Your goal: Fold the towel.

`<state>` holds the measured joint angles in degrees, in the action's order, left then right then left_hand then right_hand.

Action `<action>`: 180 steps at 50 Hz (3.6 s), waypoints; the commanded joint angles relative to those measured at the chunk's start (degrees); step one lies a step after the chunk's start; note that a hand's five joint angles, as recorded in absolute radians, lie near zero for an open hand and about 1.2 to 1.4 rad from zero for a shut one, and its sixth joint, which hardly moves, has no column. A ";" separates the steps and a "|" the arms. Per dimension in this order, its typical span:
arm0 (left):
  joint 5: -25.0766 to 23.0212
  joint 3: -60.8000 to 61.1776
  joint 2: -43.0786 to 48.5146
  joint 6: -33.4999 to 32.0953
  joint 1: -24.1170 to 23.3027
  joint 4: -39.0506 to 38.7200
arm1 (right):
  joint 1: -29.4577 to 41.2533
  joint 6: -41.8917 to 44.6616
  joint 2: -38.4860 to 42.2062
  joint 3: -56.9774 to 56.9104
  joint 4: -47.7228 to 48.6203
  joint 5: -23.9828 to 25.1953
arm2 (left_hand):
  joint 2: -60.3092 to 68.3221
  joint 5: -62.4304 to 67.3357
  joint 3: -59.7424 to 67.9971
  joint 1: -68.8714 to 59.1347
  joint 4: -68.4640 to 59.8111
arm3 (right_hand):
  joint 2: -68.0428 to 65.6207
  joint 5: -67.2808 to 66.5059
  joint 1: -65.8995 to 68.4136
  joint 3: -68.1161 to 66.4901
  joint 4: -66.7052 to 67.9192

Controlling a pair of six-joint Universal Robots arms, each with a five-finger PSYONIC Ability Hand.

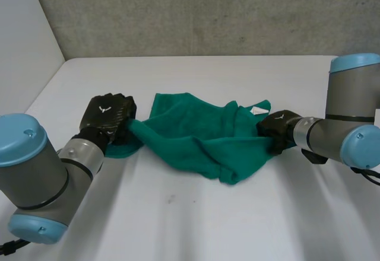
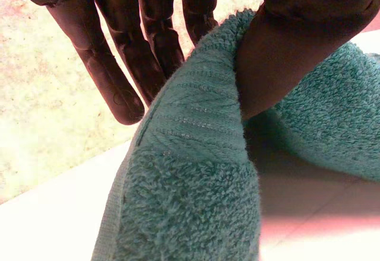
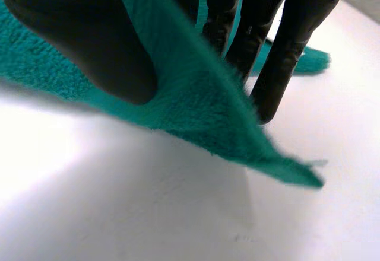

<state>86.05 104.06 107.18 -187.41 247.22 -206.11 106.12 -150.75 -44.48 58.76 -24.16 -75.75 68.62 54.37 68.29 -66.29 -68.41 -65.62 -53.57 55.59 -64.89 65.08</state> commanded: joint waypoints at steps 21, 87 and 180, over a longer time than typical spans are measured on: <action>-0.18 0.01 -20.17 -25.11 4.76 31.73 | -9.18 25.95 -34.97 19.99 -16.36 -1.42 | 11.38 15.63 11.71 -13.71 -11.59 | -14.38 -16.43 24.41 -15.11 14.92; -0.44 -0.87 10.59 -17.47 7.93 -4.22 | -5.57 -3.14 -17.57 26.06 23.90 -4.14 | -38.68 -34.44 -38.35 36.36 38.48 | -14.38 -16.43 24.41 -15.11 14.92; -3.43 1.88 0.11 -37.15 11.71 18.47 | -11.20 30.26 -22.24 31.96 -5.90 -8.26 | 11.38 15.63 11.71 -13.71 -11.59 | -14.38 -16.43 24.41 -15.11 14.92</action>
<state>82.46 111.36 95.87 -224.41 259.75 -181.46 94.71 -120.07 -78.48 94.66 -32.42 -80.76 68.61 54.90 68.26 -66.14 -68.41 -67.52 -57.08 56.54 -67.83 68.30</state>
